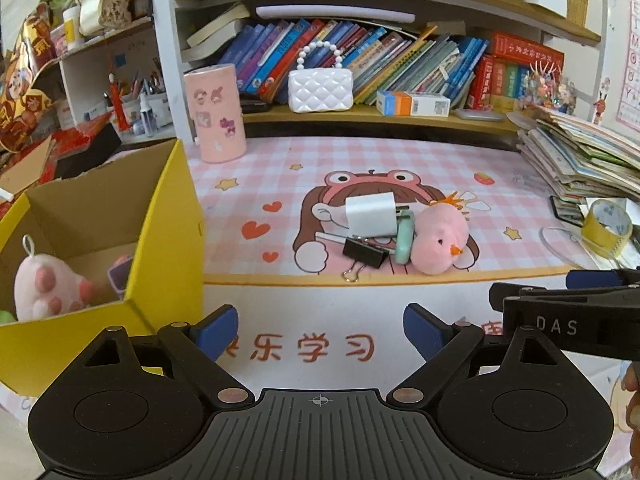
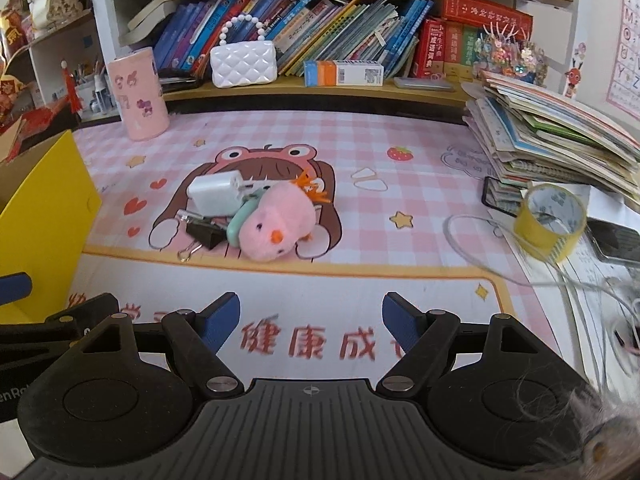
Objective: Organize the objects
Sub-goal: 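Move the right tool to the pink plush chick and the left tool to the binder clip, then grasp the pink plush chick with the right tool while the left tool grasps the black binder clip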
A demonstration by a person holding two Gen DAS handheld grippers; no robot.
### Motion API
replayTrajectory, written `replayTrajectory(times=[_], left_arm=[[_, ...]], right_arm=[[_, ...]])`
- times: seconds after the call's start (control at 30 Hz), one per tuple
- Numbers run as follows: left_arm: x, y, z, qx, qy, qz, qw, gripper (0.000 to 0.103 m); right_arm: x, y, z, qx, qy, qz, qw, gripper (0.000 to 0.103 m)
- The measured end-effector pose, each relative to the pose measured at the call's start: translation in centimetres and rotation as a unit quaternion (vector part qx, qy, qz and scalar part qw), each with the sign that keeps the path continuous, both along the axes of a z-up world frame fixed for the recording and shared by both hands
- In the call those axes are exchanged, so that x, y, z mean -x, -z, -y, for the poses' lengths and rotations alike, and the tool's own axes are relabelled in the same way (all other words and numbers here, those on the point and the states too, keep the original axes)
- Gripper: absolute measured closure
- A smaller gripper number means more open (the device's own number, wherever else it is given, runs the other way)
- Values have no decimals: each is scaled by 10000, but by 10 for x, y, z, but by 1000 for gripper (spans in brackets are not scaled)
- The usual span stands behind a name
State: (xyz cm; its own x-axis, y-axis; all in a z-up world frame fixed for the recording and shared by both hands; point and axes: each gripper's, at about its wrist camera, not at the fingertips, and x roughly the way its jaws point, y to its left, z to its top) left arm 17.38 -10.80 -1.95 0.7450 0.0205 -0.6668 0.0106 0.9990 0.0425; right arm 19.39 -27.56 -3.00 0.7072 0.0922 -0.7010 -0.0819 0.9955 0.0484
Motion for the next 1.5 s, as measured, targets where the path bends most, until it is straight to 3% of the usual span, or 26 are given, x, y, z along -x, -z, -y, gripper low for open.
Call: replayTrajectory(times=[0.33,0.53,0.73,0.8,0.87,0.97,1.17,1.27,1.5], left_arm=[[-17,-8,11,-281,-247,97,9993,11],[-25,-13,8,-465,-405,150,9980,11],[-33,-16,9,-492,-358,220,9979,11],[-36,-16,13,-450,-287,258,9982,11],[-42,-14,18,-430,-159,254,9986,11],[-58,-3,23,-327,6,4,9995,11],[-85,24,38,-336,328,-177,9987,19],[-102,39,39,-378,354,-369,9980,29],[-127,58,38,-451,411,-589,9964,30]], right_arm=[[-41,10,6,-139,-592,-65,9981,26],[-78,15,12,-929,-533,-47,9942,27],[-123,33,7,-1441,-303,-547,9876,31],[-132,40,8,-1581,-313,-831,9834,41],[-134,40,13,-1621,-308,-851,9826,50],[-131,31,29,-1847,-269,-754,9795,51],[-105,3,58,-1614,-148,-281,9864,51],[-97,-1,70,-1577,-90,-273,9871,51],[-86,2,87,-1625,86,-504,9854,51]])
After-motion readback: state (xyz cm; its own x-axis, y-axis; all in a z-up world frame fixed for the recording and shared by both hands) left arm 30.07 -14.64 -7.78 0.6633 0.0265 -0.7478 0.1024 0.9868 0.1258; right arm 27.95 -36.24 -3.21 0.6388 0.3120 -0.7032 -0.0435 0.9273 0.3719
